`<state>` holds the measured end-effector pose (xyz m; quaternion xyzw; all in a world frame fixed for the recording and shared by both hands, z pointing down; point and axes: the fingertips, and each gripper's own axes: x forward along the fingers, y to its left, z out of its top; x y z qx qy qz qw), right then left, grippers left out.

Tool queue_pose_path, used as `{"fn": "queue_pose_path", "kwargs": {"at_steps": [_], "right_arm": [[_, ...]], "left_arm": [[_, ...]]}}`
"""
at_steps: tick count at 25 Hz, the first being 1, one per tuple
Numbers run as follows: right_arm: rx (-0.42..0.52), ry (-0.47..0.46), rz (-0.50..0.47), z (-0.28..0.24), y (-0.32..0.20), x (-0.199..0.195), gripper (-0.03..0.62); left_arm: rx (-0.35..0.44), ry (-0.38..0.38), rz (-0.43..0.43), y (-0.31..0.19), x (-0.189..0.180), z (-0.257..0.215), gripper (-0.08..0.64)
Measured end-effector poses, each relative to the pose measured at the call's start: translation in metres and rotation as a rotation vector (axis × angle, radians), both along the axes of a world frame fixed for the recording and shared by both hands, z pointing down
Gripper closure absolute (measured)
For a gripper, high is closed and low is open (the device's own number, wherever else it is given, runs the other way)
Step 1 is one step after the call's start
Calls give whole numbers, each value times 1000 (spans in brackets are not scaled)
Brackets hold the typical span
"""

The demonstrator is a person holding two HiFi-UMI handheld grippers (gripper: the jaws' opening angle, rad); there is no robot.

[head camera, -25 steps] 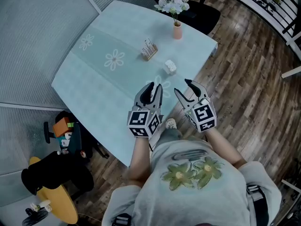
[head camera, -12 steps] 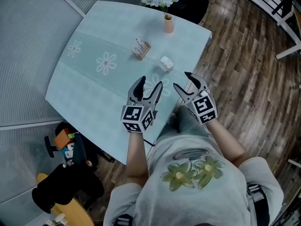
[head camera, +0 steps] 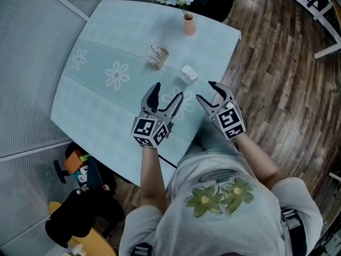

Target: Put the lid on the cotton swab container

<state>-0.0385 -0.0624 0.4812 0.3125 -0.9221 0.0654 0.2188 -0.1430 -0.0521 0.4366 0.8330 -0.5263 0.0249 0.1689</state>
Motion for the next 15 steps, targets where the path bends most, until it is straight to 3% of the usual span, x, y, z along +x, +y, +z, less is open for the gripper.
{"fn": "queue_pose_path", "kwargs": {"at_steps": [7, 15], "right_arm": [[-6, 42, -12, 31, -21, -9, 330], [-31, 127, -38, 75, -38, -23, 330]], "left_arm": [[-45, -35, 65, -22, 10, 38, 143], [-87, -61, 110, -38, 12, 77, 143]]}}
